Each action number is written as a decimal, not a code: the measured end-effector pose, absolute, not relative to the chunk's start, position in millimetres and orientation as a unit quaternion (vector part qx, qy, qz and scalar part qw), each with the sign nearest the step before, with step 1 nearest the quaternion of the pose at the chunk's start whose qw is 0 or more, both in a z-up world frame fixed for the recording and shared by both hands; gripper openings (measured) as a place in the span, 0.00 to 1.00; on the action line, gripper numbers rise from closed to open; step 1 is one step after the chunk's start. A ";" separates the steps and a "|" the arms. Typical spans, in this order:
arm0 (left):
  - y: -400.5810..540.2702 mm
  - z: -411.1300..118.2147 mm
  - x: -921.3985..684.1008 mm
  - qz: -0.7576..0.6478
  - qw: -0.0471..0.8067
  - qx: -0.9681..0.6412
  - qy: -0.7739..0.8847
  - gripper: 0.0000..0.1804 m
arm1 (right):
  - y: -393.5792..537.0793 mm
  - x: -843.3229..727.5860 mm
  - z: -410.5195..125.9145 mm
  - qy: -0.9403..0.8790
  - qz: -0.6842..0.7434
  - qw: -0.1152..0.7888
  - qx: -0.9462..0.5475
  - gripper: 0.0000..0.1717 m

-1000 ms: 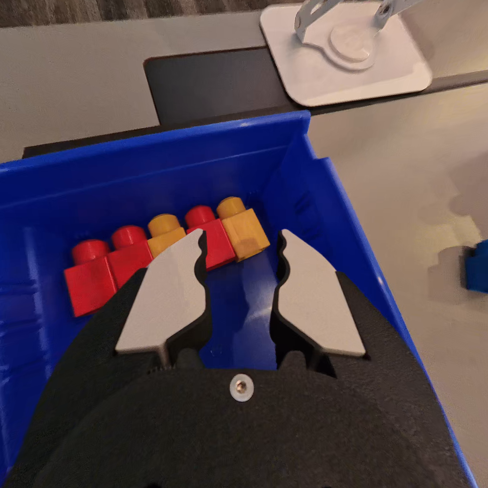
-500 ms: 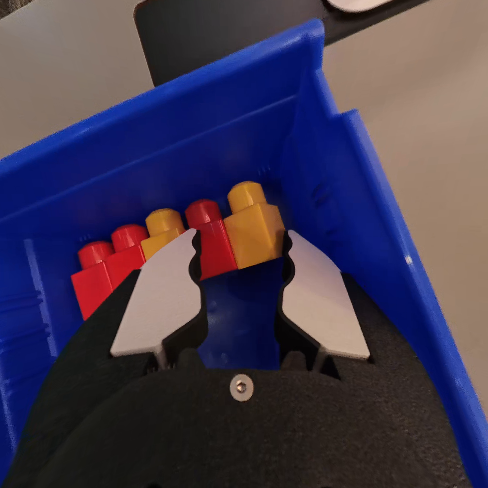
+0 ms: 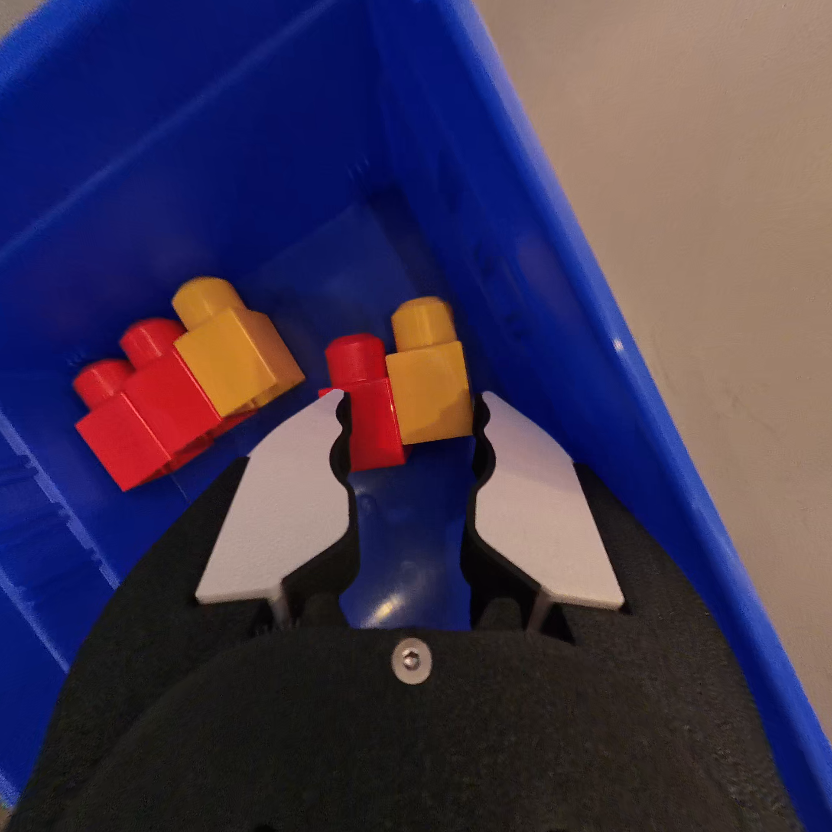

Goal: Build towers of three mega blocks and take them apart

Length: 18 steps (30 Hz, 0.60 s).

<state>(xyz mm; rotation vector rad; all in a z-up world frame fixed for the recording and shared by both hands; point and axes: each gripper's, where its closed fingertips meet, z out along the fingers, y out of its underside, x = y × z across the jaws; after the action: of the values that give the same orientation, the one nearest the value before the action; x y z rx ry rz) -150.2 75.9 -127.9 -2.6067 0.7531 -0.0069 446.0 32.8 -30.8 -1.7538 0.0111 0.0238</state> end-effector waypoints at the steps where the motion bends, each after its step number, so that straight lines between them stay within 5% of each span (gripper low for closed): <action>1: 70.7 -127.6 -149.9 -0.007 0.203 -0.940 0.275 0.29 | 32.8 446.1 -31.2 0.005 0.010 0.639 -0.769 0.32; 6: 60.8 -121.3 -143.8 -0.070 0.174 -0.955 0.229 0.25 | 32.8 445.9 -31.7 0.004 0.011 0.638 -0.770 0.32; 18: 60.0 -124.4 -158.3 -0.035 0.144 -0.978 0.148 0.44 | 33.7 445.4 -33.9 0.002 0.014 0.633 -0.774 0.32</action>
<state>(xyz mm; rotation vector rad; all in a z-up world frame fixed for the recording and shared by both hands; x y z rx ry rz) -158.3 60.0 -124.4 -2.8191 0.4266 -0.1011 445.4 33.7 -33.9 -1.7706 0.0048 0.0314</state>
